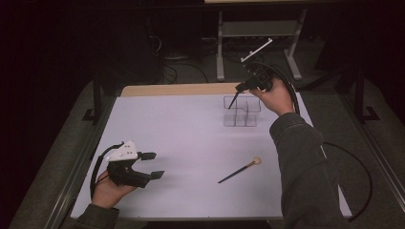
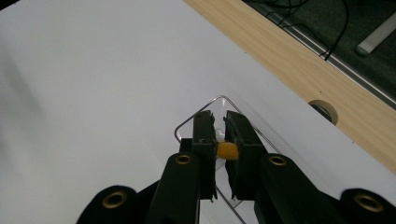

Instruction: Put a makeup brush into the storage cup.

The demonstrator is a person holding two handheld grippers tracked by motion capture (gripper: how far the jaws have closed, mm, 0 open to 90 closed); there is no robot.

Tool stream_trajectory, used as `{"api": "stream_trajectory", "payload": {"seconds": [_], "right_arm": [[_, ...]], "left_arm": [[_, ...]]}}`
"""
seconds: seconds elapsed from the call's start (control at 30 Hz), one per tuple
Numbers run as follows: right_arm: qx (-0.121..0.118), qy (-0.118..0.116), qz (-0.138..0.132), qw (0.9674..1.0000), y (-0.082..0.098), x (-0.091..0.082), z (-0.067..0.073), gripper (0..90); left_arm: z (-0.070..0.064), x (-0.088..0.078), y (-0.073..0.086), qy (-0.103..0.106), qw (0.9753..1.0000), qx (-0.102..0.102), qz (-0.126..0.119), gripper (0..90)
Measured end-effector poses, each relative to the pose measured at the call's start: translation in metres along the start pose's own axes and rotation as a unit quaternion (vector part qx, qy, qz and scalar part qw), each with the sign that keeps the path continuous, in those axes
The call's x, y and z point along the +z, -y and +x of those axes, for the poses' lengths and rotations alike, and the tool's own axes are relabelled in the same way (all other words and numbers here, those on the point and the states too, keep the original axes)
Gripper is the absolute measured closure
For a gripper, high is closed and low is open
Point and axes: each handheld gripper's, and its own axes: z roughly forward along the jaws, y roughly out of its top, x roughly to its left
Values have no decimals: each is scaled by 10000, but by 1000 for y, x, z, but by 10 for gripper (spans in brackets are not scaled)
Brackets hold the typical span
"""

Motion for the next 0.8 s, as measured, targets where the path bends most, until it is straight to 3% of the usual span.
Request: {"api": "stream_trajectory", "payload": {"seconds": [0.8], "right_arm": [[68,-48,48,10000,11,16,-1,822]], "left_arm": [[-1,0,0,21,10000,-39,-18,292]]}}
